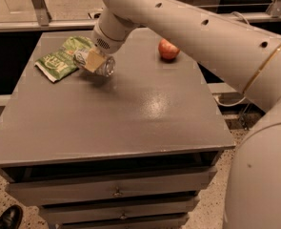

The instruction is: Move 7up can near green jalapeno chip bag

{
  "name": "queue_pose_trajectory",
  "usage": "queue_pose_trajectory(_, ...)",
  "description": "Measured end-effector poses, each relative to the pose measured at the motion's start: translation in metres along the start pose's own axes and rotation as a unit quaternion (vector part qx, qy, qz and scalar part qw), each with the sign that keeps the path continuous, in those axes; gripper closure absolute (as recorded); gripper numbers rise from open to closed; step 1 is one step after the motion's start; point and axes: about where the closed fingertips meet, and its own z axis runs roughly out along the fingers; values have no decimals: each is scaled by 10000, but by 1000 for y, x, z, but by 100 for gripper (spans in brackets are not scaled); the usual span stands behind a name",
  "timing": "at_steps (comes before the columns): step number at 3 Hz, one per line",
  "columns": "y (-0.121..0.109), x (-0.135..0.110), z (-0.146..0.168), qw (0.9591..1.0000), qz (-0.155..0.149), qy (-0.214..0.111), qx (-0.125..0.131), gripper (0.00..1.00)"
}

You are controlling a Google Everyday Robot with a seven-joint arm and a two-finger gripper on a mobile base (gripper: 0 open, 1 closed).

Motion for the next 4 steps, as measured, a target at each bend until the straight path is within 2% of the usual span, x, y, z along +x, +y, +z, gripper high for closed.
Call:
queue_pose_trajectory(1, -7, -3, 11, 10000, 65, 44, 36, 88)
queue_pose_trajectory(3, -14, 0, 21, 9997, 148, 162, 76, 42)
queue_pose_trajectory(4, -16, 6, 22, 9996, 179, 218, 92, 10)
